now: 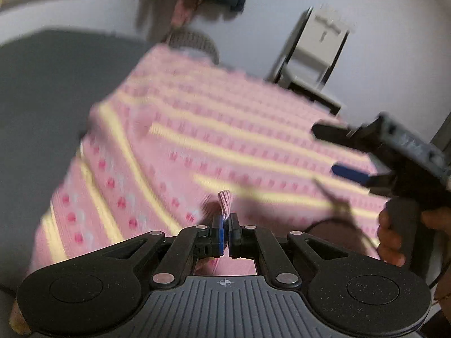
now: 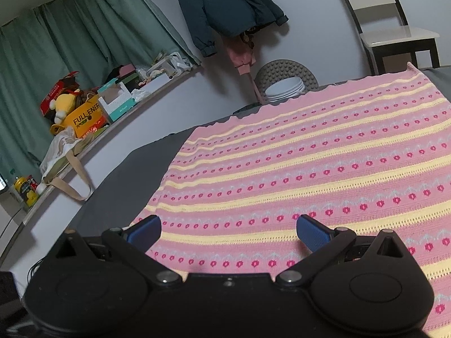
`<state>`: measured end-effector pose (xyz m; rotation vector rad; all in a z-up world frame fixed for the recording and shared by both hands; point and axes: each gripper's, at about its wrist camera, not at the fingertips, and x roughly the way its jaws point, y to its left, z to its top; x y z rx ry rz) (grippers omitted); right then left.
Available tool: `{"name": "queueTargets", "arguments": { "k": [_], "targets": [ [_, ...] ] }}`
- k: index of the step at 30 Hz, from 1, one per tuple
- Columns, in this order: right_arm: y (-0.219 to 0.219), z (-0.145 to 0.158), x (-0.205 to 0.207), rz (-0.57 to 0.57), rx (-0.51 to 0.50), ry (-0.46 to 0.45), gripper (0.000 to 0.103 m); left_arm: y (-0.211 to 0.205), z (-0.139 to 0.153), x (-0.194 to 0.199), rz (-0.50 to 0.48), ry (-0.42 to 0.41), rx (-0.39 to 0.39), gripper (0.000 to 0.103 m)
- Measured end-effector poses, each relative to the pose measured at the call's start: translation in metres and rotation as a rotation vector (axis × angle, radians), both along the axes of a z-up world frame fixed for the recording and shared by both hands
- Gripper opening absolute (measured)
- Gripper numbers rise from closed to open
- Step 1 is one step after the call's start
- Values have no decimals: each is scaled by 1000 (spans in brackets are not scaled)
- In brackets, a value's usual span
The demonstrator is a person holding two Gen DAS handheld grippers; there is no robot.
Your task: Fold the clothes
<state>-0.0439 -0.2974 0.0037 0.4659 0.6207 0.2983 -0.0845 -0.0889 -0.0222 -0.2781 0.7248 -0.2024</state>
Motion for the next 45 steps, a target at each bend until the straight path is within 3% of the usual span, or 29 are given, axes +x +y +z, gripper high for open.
{"name": "queueTargets", "arguments": {
  "k": [1, 4, 8, 10, 11, 17, 19, 25, 27, 31, 34, 37, 40, 45],
  "targets": [
    [0, 0, 0, -1, 3, 2, 103, -2, 6, -4, 1, -37, 12, 2],
    [1, -3, 2, 12, 18, 5, 103, -6, 15, -7, -43, -33, 67, 2],
    [12, -4, 6, 111, 24, -46, 101, -6, -1, -12, -71, 31, 121, 2],
    [24, -2, 14, 234, 11, -65, 80, 1, -3, -15, -71, 33, 102, 2],
    [30, -1, 18, 281, 4, -61, 62, 2, -2, -14, -78, 32, 103, 2],
    [81, -1, 53, 437, -50, -65, 59, 5, -6, -21, -115, 23, 90, 2],
    [98, -5, 65, 475, -47, -55, 52, 7, -5, -23, -115, 23, 72, 2],
    [135, -24, 81, 544, -74, -13, 26, 14, -3, -26, -113, 25, 28, 2],
    [143, -24, 81, 560, -78, -16, 3, 15, 0, -27, -116, 23, 28, 2],
    [137, 7, 71, 528, -59, -116, 3, 9, 11, -32, -144, -25, 69, 2],
    [139, 24, 67, 489, -163, -156, 3, 3, 18, -35, -171, -67, 86, 2],
    [145, 10, 76, 472, -271, -105, 3, 1, 7, -29, -167, -32, 80, 2],
    [151, -13, 87, 493, -285, -19, 3, -2, -5, -22, -157, 23, 76, 2],
    [155, -21, 86, 484, -346, -17, 7, -12, 1, -31, -183, 48, 103, 6]
  ]
}}
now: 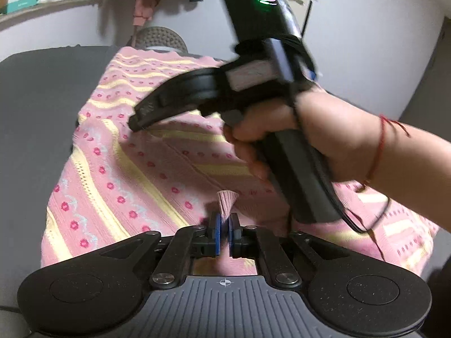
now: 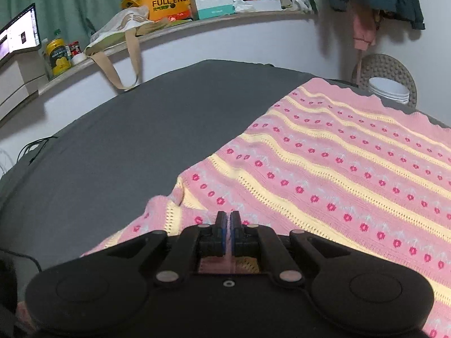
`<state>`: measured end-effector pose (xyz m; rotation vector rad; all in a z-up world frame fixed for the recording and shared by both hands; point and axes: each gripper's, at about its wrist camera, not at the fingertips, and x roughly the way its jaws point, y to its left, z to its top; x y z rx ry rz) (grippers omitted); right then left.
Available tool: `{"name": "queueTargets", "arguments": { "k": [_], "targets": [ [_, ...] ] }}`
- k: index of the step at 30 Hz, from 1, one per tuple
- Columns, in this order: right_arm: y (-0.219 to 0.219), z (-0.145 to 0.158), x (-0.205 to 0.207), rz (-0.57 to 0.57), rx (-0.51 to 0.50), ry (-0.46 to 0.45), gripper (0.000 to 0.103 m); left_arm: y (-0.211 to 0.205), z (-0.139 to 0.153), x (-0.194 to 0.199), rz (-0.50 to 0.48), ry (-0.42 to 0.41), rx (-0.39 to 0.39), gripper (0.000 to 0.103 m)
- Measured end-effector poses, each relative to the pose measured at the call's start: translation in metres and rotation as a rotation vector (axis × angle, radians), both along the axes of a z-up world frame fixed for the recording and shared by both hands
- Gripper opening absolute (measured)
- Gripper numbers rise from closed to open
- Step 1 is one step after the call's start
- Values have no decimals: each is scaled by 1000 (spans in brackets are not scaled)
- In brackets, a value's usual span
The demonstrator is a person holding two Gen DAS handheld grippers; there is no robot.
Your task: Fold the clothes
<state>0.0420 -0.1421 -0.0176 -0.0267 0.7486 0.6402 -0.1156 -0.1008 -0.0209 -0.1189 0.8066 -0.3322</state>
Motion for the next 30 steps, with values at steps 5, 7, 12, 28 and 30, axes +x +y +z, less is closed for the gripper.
{"name": "queueTargets", "arguments": {
  "k": [5, 7, 12, 28, 30],
  "targets": [
    [-22, 26, -10, -69, 90, -11, 38, 3, 22, -20, -15, 37, -8, 65],
    [-40, 38, -27, -79, 144, 11, 41, 12, 36, -35, -13, -18, 2, 77],
    [-73, 38, -75, -120, 172, 160, 46, 46, 52, -54, 34, -80, 106, 80],
    [-81, 2, -105, -96, 181, 233, 6, 45, 36, -38, -148, 94, 649, 80],
    [-82, 5, -105, -93, 181, 209, 5, 47, 32, -35, -148, 118, 659, 80]
  ]
}}
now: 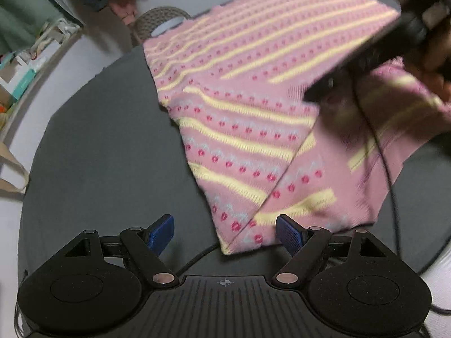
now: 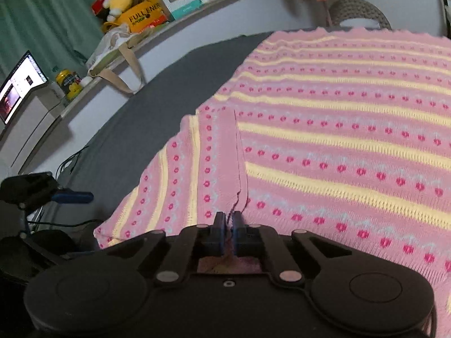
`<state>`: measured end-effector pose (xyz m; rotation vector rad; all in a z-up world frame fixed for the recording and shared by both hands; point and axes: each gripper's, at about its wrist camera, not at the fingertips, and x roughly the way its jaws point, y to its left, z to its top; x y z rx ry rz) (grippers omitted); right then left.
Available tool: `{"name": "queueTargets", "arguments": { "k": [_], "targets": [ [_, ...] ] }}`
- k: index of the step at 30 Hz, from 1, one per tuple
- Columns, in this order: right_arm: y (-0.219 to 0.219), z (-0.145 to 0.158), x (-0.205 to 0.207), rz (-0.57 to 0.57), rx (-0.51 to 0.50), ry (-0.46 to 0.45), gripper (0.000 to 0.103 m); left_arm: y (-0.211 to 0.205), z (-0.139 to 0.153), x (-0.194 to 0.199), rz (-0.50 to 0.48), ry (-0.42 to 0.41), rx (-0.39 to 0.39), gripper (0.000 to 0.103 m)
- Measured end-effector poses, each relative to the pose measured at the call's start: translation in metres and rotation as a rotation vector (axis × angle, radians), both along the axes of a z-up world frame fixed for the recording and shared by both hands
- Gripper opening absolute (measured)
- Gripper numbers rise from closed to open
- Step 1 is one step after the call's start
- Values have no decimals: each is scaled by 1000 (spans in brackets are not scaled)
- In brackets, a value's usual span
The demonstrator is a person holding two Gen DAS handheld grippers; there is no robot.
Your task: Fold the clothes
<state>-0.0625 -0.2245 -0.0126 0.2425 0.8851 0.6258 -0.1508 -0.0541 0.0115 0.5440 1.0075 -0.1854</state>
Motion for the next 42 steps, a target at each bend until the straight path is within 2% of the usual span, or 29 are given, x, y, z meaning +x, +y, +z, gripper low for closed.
{"name": "queueTargets", "arguments": {
  "k": [5, 7, 11, 15, 16, 21, 25, 28, 31, 34, 36, 39, 42],
  "targets": [
    [-3, 16, -6, -11, -44, -160, 5, -1, 2, -1, 2, 1, 5, 80],
    [-4, 18, -4, -4, -55, -165, 5, -2, 3, 0, -1, -9, 11, 80],
    [-2, 4, 4, -11, -80, -114, 5, -5, 1, 0, 10, -14, 13, 80],
    [-3, 4, 6, -18, -72, -108, 5, 1, 6, 2, 56, -35, -60, 80],
    [-4, 4, 6, -21, -65, -110, 5, 2, 3, 7, 71, -42, -54, 80],
    [-6, 1, 7, -22, -60, -100, 5, 6, -6, 12, 144, -48, 40, 80],
    [-1, 0, 7, -1, -82, -103, 5, 1, -18, 7, 114, 17, 170, 80],
    [2, -2, 7, 10, -107, -112, 5, -3, -21, 4, 95, 24, 196, 80],
    [1, -2, 7, 9, -105, -105, 5, -4, -16, 2, 77, 37, 190, 80],
    [0, -3, 7, 12, -110, -92, 5, -5, -11, -5, 51, 69, 203, 80],
    [-1, -2, 7, 16, -114, -85, 5, -3, -15, -8, 13, 129, 250, 80],
    [-3, 1, 5, 21, -123, -75, 6, 2, -1, -13, 37, 110, 189, 80],
    [-10, 3, 3, 18, -115, -49, 7, -3, 22, -13, 26, 21, 89, 80]
  ]
}}
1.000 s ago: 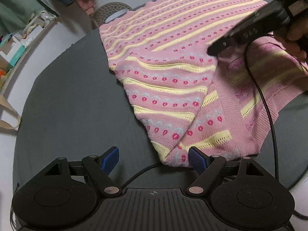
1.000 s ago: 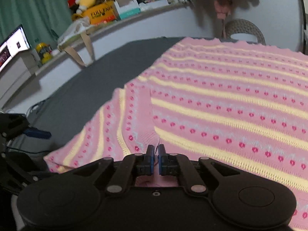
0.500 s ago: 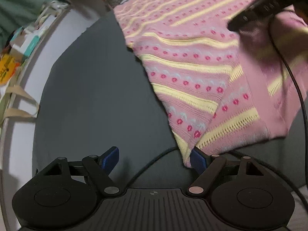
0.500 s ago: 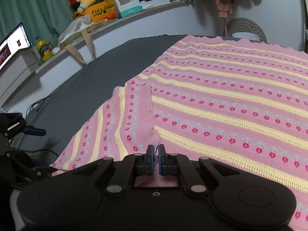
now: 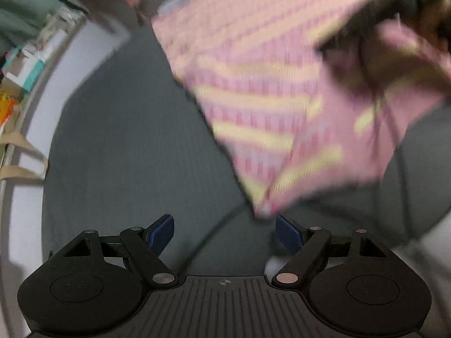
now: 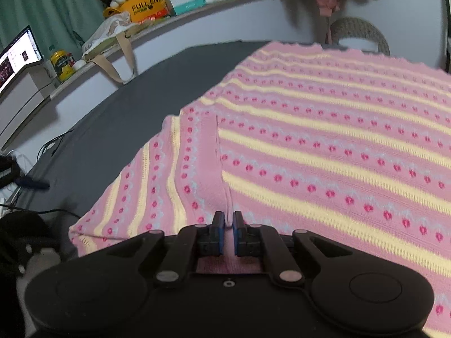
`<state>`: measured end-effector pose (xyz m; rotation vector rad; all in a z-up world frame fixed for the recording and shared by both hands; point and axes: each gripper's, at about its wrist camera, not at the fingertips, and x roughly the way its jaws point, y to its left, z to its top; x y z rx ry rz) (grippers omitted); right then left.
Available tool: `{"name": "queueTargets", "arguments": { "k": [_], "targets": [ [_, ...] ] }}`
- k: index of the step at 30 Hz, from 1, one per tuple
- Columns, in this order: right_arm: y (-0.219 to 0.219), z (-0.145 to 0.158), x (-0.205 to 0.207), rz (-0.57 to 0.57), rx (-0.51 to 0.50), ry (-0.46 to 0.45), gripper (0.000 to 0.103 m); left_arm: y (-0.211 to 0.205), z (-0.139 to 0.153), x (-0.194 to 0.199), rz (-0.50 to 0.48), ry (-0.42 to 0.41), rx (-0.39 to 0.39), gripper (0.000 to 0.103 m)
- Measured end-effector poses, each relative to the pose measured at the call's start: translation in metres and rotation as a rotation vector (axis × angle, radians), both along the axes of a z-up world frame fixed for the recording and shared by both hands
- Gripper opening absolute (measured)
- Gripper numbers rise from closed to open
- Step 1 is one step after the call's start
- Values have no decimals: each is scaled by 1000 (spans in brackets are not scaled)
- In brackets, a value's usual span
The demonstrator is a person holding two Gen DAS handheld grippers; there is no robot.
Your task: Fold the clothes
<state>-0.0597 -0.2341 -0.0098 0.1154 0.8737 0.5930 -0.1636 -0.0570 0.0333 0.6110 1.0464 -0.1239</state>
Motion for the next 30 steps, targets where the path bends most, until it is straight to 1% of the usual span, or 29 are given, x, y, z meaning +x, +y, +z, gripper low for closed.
{"name": "queueTargets", "arguments": {
  "k": [2, 4, 5, 7, 9, 10, 12, 14, 16, 17, 18, 19, 20, 22, 23, 25, 28, 30],
  "targets": [
    [-6, 1, 0, -12, 18, 17, 7, -5, 14, 6, -14, -74, -117, 80],
    [-14, 3, 0, -31, 44, 28, 7, -12, 17, 17, -41, -103, -224, 80],
    [-19, 4, 2, -49, 79, 34, 9, -18, 14, 22, -67, -97, -257, 80],
    [-27, 4, 7, -69, 165, 52, 14, -30, 8, 33, -120, -86, -323, 80],
    [-30, 1, 14, -82, 229, 70, 31, -39, -2, 43, -148, -69, -350, 80],
    [-30, 0, 17, -88, 253, 77, 33, -44, -7, 48, -162, -61, -364, 80],
    [-28, -4, 23, -87, 285, 82, 34, -50, -19, 57, -169, -85, -399, 80],
    [-25, -8, 27, -71, 319, 95, 34, -51, -28, 68, -132, -82, -444, 80],
    [-21, -13, 30, -71, 292, 132, 34, -43, -26, 73, -94, -125, -493, 80],
    [-17, -15, 30, -78, 232, 137, 28, -37, -23, 75, -77, -154, -520, 80],
    [-15, -13, 27, -68, 190, 107, 23, -31, -21, 77, -59, -184, -546, 80],
    [-12, -12, 24, -58, 148, 79, 23, -20, -16, 81, -28, -223, -589, 80],
    [-10, -9, 22, -54, 123, 62, 23, -11, -13, 86, 1, -245, -632, 80],
    [-10, -5, 18, -63, 105, 28, 23, 6, -13, 103, 74, -253, -737, 80],
    [-10, -3, 17, -58, 114, 10, 23, 15, -14, 112, 112, -252, -794, 80],
    [-11, 1, 15, -48, 134, -22, 23, 24, -20, 128, 175, -243, -876, 80],
    [-12, 3, 15, -9, 177, -34, 23, 34, -37, 144, 243, -225, -939, 80],
    [-7, 6, 10, 35, 164, -82, 23, 34, -51, 152, 259, -201, -901, 80]
  ]
}}
